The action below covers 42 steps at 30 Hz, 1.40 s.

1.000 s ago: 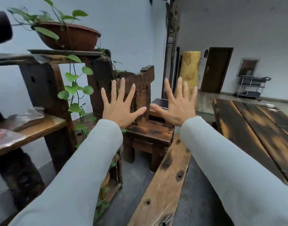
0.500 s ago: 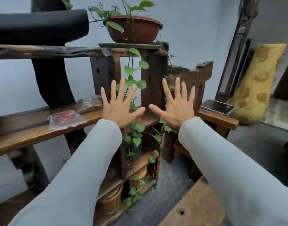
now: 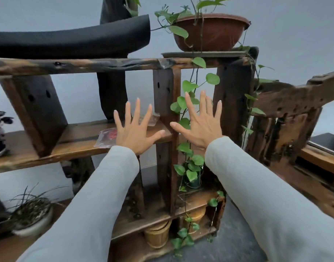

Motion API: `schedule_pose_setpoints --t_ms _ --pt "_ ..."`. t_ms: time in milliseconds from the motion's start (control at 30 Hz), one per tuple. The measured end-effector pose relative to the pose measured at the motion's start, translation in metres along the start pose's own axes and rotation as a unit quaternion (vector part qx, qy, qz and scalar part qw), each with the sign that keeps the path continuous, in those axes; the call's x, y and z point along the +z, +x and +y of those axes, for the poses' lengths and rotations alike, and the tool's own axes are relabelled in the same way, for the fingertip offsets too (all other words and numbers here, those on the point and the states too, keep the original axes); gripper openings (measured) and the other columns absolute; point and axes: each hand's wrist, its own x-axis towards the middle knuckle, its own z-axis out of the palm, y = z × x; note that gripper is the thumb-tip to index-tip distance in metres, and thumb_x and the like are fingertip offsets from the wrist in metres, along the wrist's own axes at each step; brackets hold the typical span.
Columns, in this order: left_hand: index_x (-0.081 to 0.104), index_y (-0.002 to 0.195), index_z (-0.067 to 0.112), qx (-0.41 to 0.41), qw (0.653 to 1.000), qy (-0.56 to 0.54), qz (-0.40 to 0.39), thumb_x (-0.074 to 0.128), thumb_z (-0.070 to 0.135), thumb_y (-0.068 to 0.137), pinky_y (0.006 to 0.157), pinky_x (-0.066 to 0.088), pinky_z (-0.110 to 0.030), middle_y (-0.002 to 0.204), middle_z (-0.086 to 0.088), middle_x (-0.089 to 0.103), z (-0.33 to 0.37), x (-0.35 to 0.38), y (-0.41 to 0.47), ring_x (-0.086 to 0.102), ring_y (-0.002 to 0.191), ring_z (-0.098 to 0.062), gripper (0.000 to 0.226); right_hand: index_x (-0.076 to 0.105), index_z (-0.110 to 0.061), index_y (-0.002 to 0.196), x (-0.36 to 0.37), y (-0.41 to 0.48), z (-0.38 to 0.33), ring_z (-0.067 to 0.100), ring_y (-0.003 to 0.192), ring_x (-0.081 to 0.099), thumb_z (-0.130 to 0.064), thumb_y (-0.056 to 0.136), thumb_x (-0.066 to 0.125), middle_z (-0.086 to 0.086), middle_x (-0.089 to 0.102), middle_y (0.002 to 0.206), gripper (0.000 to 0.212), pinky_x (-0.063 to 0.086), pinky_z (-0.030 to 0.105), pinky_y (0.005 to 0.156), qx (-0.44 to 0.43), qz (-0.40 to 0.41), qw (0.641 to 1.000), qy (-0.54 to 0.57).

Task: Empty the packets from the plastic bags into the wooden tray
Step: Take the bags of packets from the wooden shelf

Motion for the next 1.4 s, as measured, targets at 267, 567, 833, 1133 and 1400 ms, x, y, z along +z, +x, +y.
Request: schedule_pose_setpoints --t_ms 267,567,833,1133,1400 --pt "-0.012 0.153 0.039 -0.053 0.997 0.042 -0.027 0.015 0.086 0.080 0.117 -0.007 -0.066 0.164 -0.003 -0.023 -0.022 0.010 -0.006 -0.022 0.150 -0.031 0.091 -0.003 -0.038 0.162 0.028 0.022 -0.017 0.031 0.160 0.000 -0.083 0.089 0.028 0.017 -0.005 0.172 0.091 0.000 0.060 0.126 -0.098 0.012 0.989 0.110" --pt "-0.011 0.153 0.041 -0.108 0.991 0.070 -0.047 0.013 0.089 0.078 0.117 -0.006 -0.065 0.165 -0.001 -0.019 -0.081 0.025 -0.025 -0.019 0.151 -0.031 0.092 0.008 -0.034 0.163 0.059 0.042 -0.074 0.031 0.159 0.008 -0.076 0.092 0.031 0.017 0.005 0.172 0.086 0.004 0.057 0.128 -0.175 0.038 0.974 0.141" --pt "-0.011 0.153 0.039 -0.134 0.986 0.073 -0.073 0.019 0.092 0.072 0.117 -0.004 -0.067 0.165 -0.002 -0.020 -0.137 0.030 -0.047 -0.020 0.151 -0.032 0.101 0.004 -0.037 0.163 0.084 0.036 -0.131 0.035 0.158 0.014 -0.075 0.085 0.054 0.012 -0.004 0.173 0.100 0.019 0.050 0.126 -0.221 -0.069 0.953 0.198" --pt "-0.011 0.153 0.040 -0.128 0.987 0.000 -0.097 0.027 0.090 0.073 0.118 -0.001 -0.064 0.165 -0.002 -0.019 -0.178 0.041 -0.055 -0.015 0.152 -0.031 0.102 0.037 -0.024 0.156 0.117 0.029 -0.182 0.033 0.155 0.025 -0.054 0.088 0.071 0.013 0.026 0.168 0.082 0.029 0.049 0.123 -0.231 -0.116 0.951 0.168" --pt "-0.003 0.153 0.044 -0.130 0.980 -0.100 -0.109 0.040 0.081 0.079 0.120 0.000 -0.060 0.167 0.000 -0.010 -0.208 0.050 -0.059 -0.008 0.153 -0.028 0.093 0.076 -0.010 0.101 0.125 0.026 -0.208 0.031 0.087 0.067 -0.014 0.091 0.073 0.008 0.074 0.094 0.011 0.059 0.042 0.063 -0.273 0.036 0.942 0.194"
